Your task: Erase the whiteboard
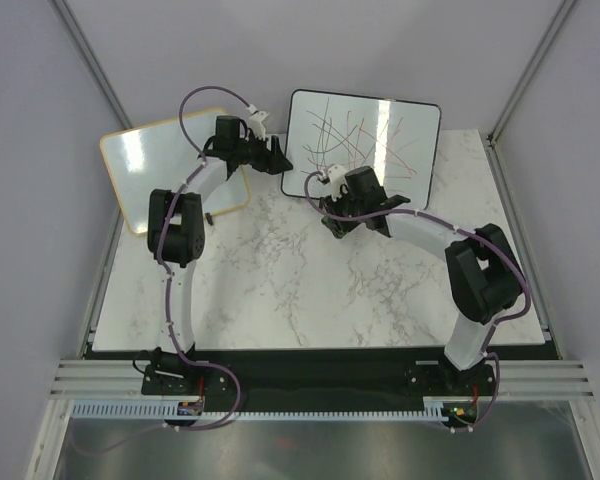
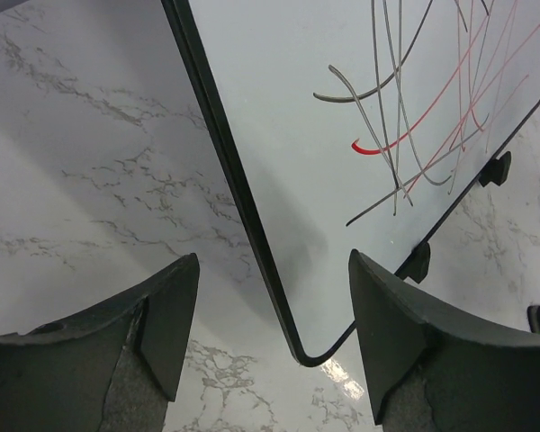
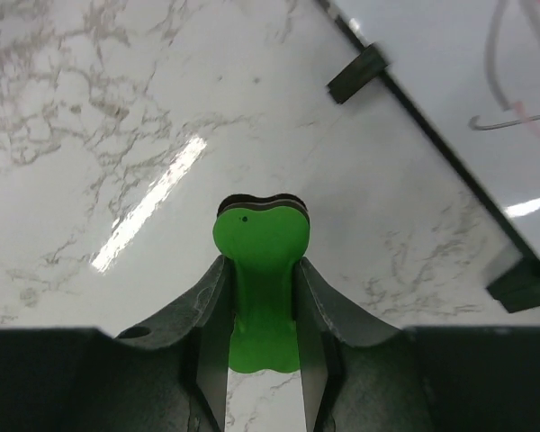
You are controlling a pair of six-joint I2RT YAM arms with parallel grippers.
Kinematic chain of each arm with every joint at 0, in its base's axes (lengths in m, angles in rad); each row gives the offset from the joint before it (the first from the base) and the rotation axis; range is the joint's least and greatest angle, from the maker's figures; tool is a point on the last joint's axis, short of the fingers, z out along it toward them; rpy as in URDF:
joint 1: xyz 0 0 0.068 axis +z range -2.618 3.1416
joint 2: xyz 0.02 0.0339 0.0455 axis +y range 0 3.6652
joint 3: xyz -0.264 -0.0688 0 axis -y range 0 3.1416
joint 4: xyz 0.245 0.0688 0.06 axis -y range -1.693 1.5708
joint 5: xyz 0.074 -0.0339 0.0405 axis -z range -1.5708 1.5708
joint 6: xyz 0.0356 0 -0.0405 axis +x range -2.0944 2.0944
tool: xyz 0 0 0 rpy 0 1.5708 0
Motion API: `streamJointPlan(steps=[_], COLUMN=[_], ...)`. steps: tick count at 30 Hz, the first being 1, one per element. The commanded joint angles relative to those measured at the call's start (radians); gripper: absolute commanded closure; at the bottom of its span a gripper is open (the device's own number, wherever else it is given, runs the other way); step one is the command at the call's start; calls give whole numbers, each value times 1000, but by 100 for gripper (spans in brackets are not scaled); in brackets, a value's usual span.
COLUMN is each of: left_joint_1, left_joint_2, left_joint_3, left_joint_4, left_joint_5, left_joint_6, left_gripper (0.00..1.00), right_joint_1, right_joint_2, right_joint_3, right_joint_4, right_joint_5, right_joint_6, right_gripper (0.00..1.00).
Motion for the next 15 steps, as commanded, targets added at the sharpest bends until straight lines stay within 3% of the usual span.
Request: streamJointPlan(steps=[1,7,10,14,15], left_joint_1=[-3,-1,-1,2,3], left_joint_2=[42,77,79,79,79], left_joint_3=[58,72,71,67,67], left_joint_4=[39,63,75,75,72], left_joint_5=[122,176,205,197,199], left_joint_6=[-36,-28,-19,12,12], left_gripper=[28,42,56,98,98], right_joint_1=[-54,-109,-138,-158,-158], right_joint_2=[-75,-14,52,170,192], right_joint_3=[29,163,247,408,440], right_joint_4=[125,207,251,274,277], right_joint_5=[30,312,358,388,404], right_joint_6=[46,97,109,105,97], right_gripper=[100,100,100,100,100])
